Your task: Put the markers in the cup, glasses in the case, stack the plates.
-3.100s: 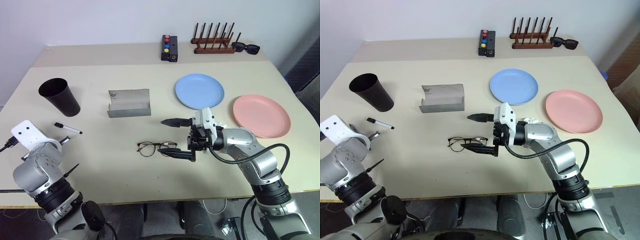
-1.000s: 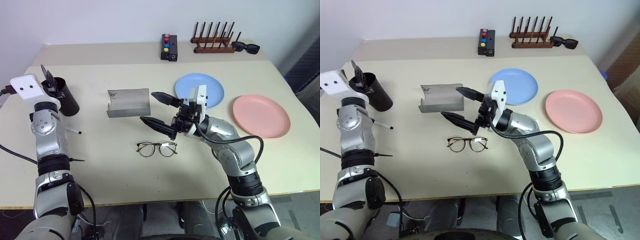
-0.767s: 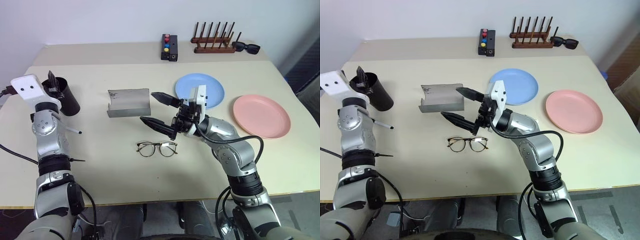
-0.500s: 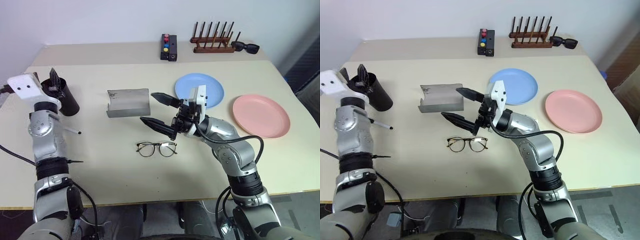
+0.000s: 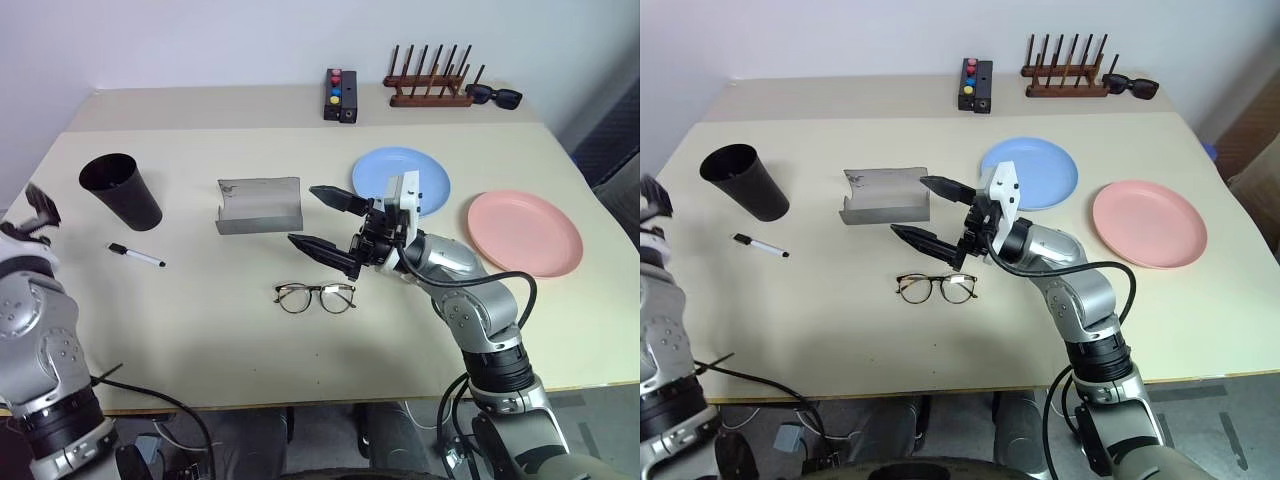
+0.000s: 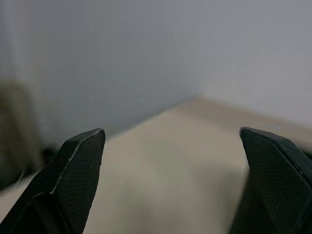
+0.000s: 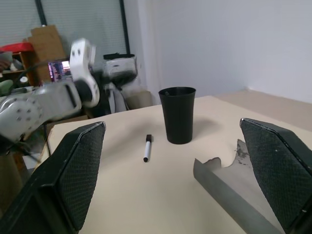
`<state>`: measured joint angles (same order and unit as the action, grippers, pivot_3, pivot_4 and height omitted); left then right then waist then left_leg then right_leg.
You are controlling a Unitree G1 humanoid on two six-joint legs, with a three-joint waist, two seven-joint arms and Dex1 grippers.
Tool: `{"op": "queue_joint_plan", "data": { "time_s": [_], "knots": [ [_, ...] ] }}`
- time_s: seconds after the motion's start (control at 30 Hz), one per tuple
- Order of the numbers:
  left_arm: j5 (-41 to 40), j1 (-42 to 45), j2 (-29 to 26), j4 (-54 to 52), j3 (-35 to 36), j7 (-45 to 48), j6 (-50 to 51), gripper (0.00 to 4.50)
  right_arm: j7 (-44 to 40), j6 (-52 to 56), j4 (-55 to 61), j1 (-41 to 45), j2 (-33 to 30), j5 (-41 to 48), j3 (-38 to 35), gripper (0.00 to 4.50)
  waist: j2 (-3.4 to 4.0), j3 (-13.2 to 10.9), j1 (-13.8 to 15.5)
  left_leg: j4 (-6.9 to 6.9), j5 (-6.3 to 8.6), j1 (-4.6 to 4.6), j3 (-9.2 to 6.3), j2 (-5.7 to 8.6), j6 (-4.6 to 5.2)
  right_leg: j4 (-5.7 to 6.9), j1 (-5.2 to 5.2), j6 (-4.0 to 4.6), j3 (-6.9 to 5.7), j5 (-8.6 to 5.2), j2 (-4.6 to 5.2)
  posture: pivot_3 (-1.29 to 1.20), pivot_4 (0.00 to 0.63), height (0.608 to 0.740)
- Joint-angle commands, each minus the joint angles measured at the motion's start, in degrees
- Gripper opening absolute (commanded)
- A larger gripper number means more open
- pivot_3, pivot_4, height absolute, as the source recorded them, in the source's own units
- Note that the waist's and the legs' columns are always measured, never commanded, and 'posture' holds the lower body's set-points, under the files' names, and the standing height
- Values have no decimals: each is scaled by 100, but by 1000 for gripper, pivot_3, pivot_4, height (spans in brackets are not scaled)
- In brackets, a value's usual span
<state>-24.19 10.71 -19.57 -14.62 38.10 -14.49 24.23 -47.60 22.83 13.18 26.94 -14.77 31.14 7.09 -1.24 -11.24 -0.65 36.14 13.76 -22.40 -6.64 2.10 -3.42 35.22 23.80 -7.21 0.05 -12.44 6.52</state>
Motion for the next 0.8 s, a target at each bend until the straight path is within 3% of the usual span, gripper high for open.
{"op": "queue_joint_plan", "data": {
  "time_s": [0.03,0.3,0.53,0.77,0.8],
  "knots": [
    [-104,-32,252,-449,-82,-371,573,4470,-87,-52,84,138,3,100,-46,4500,-2,1,2,1,0,0,-1,0,0,0,-1,0,0,0,0,0,150,734],
    [-40,649,683,-232,-298,-1347,2413,4470,-150,32,152,120,-3,117,-14,4500,-3,2,-12,2,0,1,-3,0,0,1,-2,0,-3,0,-1,0,150,734],
    [-108,1700,796,207,44,-1935,3669,4470,-123,65,270,-12,-59,121,20,4500,-3,1,-25,-2,0,1,-3,0,0,1,0,-1,-3,0,-2,0,150,734],
    [466,2519,1025,598,480,-2732,4756,4470,-49,71,340,-69,-53,121,25,4500,-4,1,-20,-2,0,1,-3,1,-1,0,1,-2,-3,0,-2,0,150,734],
    [582,2605,1020,652,488,-2796,4870,4249,-42,75,348,-71,-53,126,25,4500,-4,1,-20,-2,0,0,-3,1,-2,0,2,-2,-3,0,-2,0,150,734]
  ]
}}
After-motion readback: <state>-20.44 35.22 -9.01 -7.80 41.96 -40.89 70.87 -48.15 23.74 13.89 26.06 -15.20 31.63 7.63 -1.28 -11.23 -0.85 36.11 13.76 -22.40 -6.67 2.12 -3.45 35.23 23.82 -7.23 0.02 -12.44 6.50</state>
